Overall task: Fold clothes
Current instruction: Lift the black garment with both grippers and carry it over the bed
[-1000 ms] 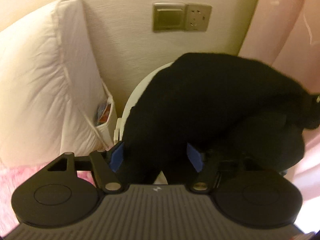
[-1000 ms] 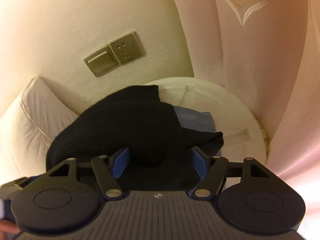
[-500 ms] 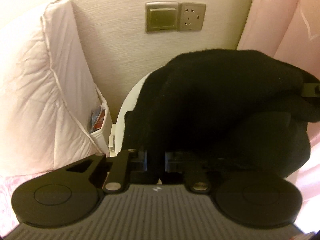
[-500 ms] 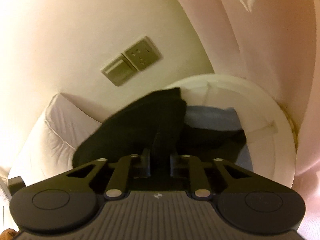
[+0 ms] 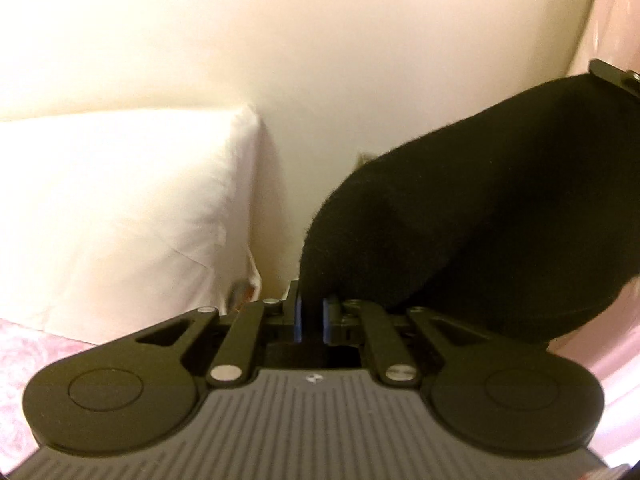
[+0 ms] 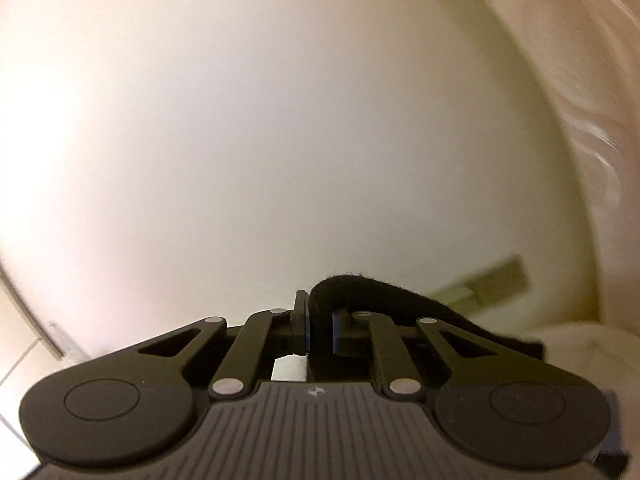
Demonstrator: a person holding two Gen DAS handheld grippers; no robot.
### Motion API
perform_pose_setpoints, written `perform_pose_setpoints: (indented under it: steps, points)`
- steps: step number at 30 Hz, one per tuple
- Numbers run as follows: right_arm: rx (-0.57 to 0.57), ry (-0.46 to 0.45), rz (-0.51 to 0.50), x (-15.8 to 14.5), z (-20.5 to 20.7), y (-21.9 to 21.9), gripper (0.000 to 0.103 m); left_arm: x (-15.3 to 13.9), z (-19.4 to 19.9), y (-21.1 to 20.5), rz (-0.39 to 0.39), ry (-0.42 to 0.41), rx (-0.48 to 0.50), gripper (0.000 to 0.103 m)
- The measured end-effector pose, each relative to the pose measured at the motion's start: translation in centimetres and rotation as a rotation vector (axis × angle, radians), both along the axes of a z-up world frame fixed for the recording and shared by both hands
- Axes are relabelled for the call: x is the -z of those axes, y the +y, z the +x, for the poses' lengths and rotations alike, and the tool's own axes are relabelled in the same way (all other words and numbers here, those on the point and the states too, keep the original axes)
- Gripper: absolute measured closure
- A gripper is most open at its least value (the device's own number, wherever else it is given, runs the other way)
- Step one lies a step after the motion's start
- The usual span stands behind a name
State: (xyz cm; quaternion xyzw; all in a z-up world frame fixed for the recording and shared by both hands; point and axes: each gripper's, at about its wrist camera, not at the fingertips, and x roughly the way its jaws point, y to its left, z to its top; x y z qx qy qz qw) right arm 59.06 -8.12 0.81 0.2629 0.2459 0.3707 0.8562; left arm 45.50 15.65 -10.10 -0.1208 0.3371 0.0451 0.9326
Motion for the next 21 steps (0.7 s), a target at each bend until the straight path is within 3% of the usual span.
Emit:
perform_pose_setpoints:
  steps: [6,10,15,21]
  points:
    - [-0.186,-0.151,0.124,-6.4,-3.6,4.0,0.092,-4.8,-8.1,2.7,-0.018,-0.116,-0.123,0.097]
    - [-0.316,-0.203,0.171,-9.7,-7.5,7.2,0.092,-7.3,-15.3,4.3,-0.037,-0.183,-0.228,0.097]
    - [-0.511,-0.233,0.239,-13.0,-14.4,11.7,0.092,-10.0,-27.5,5.8,-0.022,-0.257,-0.393,0.097]
    - [-0.778,-0.218,0.277,-15.6,-25.5,19.3,0.092,-12.4,-45.7,6.2,0.044,-0.282,-0.674,0.097]
